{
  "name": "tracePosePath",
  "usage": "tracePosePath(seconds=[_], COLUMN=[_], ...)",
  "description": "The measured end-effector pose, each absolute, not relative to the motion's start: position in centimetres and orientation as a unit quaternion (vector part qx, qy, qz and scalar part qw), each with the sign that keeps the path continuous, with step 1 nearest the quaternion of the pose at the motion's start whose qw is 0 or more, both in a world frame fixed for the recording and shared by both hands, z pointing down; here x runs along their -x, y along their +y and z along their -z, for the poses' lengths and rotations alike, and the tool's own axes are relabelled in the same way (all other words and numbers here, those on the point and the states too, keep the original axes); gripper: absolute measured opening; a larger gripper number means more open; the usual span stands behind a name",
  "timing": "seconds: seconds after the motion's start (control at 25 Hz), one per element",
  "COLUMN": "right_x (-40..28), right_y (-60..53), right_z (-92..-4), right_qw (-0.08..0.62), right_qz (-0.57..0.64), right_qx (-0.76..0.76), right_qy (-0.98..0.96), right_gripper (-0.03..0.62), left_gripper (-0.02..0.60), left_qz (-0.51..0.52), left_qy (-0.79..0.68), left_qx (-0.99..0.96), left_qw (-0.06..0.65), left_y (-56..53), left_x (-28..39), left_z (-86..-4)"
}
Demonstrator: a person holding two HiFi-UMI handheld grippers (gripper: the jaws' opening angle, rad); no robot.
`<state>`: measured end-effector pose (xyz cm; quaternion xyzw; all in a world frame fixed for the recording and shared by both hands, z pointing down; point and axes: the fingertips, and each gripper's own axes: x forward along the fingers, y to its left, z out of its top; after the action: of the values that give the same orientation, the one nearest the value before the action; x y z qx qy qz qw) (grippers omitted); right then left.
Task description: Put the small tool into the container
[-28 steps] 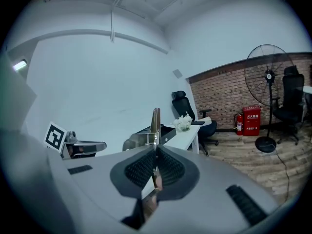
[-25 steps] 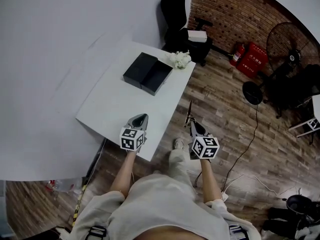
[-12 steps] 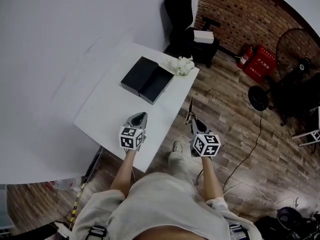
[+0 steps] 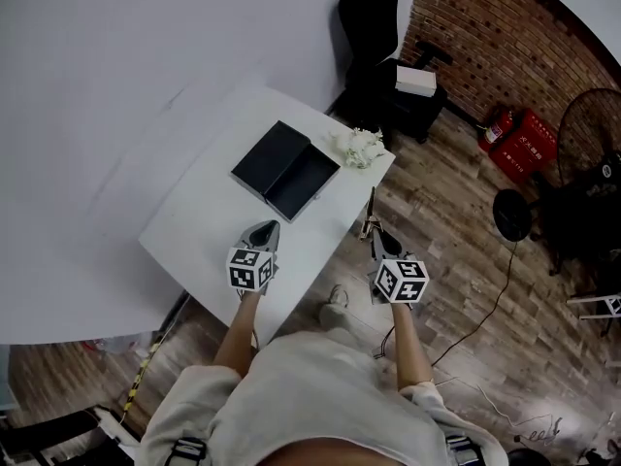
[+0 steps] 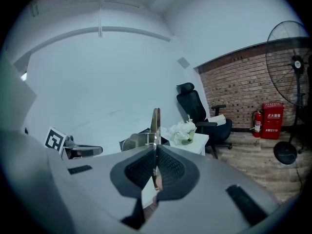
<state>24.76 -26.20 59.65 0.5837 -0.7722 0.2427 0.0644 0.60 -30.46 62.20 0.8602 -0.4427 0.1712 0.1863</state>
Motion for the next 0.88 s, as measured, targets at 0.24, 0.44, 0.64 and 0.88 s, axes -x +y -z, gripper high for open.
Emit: tracePosePath(seconds=[0.24,0.44,0.64,0.88], right_x=[-28.1,-30.8,-32.6,-32.6], right_y=[-30.2,-32.8,-34.7,-36.2], right_z=[-60.2,-61.0,-62.0,-62.4], right_qw=[0.066,0.069,0.076,0.08], right_qz=[-0.252,-0.261,-0.266,-0.264], right_qx=[-0.568,-0.559,-0.548,-0.536], right_qy=[-0.781,-0.784,-0.79,-0.798], right_gripper=[0.002,0.002,0.002,0.002], left_gripper=[0.014,0.014,0.014,0.014], left_qz=[-0.181,-0.19,-0.19,-0.192], left_qy=[-0.466,-0.486,-0.501,-0.519], left_qx=[-0.845,-0.83,-0.82,-0.807], left_qw=[0.192,0.199,0.2,0.205], left_y=[-33.1,-34.9,-36.1,-36.2], left_x=[-2.2,-3.3,-4.2,-3.2], left_z=[-62.8,-63.4,-63.6,-64.1])
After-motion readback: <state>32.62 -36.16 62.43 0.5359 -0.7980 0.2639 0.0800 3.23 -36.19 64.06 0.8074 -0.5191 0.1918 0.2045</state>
